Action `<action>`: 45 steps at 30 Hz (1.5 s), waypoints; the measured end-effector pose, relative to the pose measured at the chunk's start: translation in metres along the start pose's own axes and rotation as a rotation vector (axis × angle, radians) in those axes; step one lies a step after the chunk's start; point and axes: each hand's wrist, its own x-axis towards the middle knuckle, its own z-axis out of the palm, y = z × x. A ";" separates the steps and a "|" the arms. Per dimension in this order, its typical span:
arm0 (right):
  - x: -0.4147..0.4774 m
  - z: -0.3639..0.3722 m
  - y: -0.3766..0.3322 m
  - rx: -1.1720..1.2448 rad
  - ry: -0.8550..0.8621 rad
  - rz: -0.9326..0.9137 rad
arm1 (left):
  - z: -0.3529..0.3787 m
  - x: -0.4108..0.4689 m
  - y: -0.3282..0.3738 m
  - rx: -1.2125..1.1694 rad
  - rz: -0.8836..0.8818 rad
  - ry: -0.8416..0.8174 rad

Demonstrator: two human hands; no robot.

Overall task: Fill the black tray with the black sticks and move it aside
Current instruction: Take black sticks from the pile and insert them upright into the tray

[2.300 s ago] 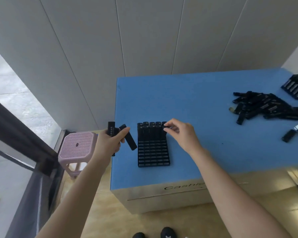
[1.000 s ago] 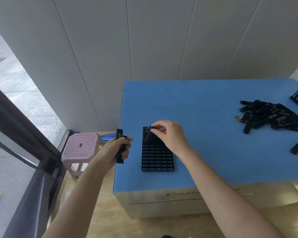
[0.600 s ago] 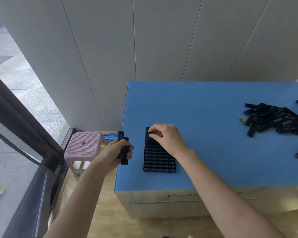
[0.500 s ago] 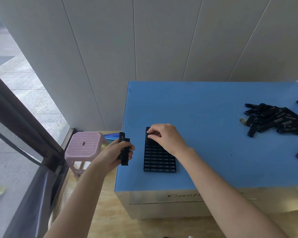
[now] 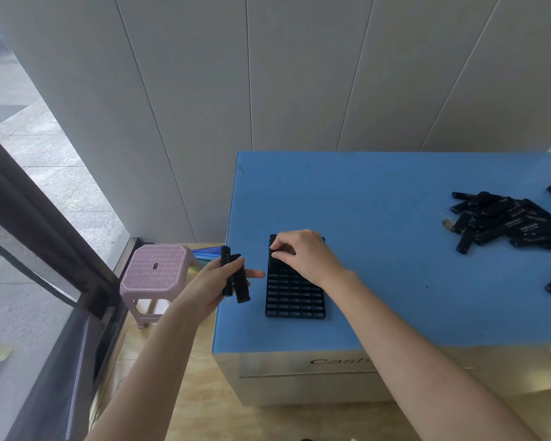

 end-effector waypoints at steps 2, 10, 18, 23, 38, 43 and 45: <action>-0.001 0.003 0.002 0.001 0.008 0.010 | 0.001 0.001 -0.001 0.032 0.012 0.019; -0.024 0.015 -0.007 -0.114 0.052 -0.152 | 0.010 -0.002 -0.001 -0.058 0.011 0.088; -0.057 0.038 -0.031 0.597 0.007 0.307 | 0.026 -0.004 -0.001 -0.094 0.048 0.068; -0.059 0.035 -0.026 0.971 0.047 0.504 | 0.032 -0.003 -0.005 -0.027 0.111 0.040; -0.027 -0.009 0.010 -0.013 0.155 0.185 | 0.013 -0.003 -0.005 -0.106 0.013 0.011; -0.021 -0.003 0.007 -0.128 0.131 0.109 | 0.010 -0.005 -0.003 -0.156 0.022 0.009; -0.020 -0.004 0.005 -0.135 0.125 0.094 | 0.009 -0.005 -0.003 -0.158 0.024 0.016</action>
